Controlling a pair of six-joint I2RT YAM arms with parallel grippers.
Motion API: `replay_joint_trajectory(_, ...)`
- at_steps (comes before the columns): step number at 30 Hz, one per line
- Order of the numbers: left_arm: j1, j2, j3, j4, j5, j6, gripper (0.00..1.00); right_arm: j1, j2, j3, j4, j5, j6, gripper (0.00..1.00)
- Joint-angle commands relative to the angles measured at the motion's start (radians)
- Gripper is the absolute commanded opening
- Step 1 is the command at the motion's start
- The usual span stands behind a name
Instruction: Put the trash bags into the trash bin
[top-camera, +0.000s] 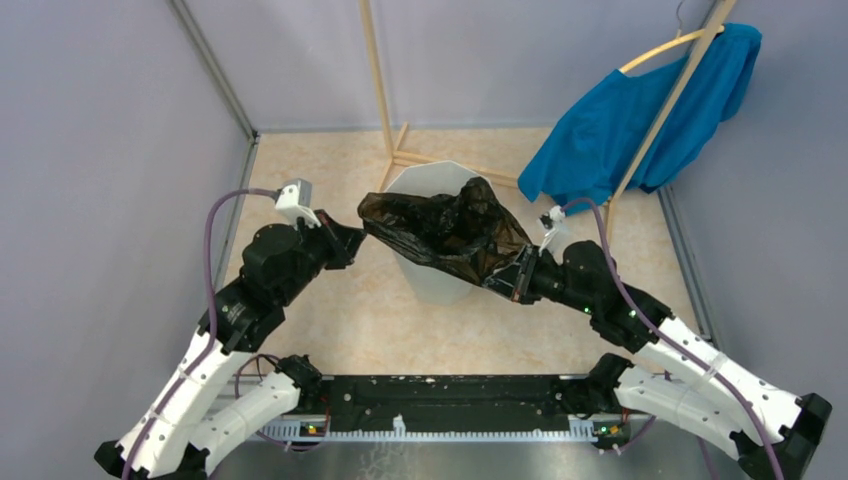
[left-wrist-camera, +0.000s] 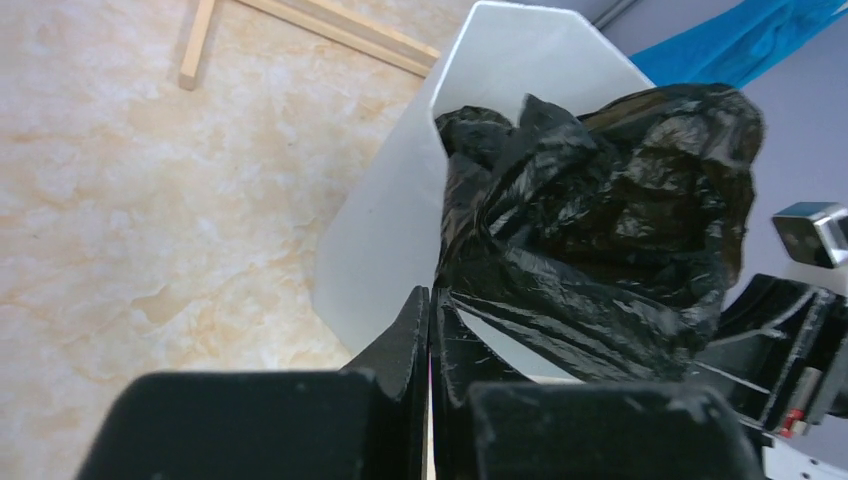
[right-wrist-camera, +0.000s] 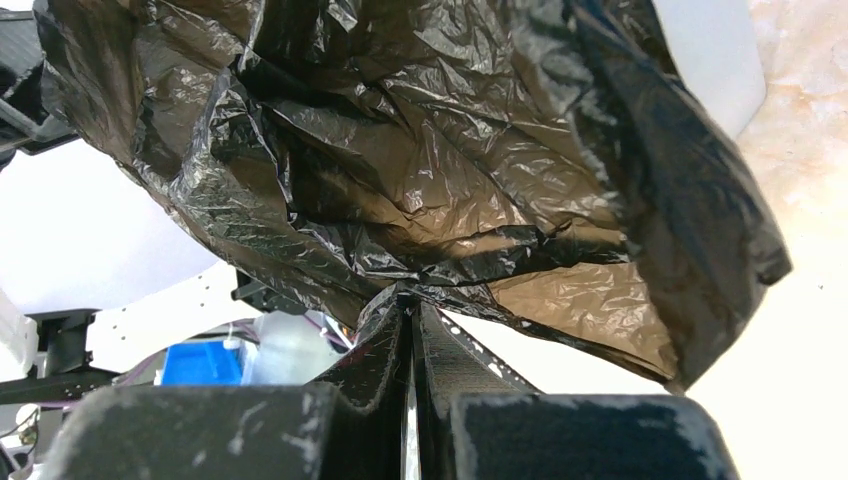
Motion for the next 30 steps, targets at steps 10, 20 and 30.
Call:
replay_joint_trajectory(10,-0.001,-0.095,-0.030,-0.084,0.006,0.031,0.20,0.000,0.049,-0.006,0.095,-0.007,-0.033,0.00)
replay_joint_trajectory(20,-0.001,-0.009,0.177,-0.048,0.025,0.091,0.99,0.000,0.049,-0.001,0.082,0.003,-0.051,0.00)
replay_joint_trajectory(30,-0.001,0.132,0.151,-0.005,-0.037,0.117,0.71,0.000,0.022,-0.001,0.080,0.036,-0.045,0.00)
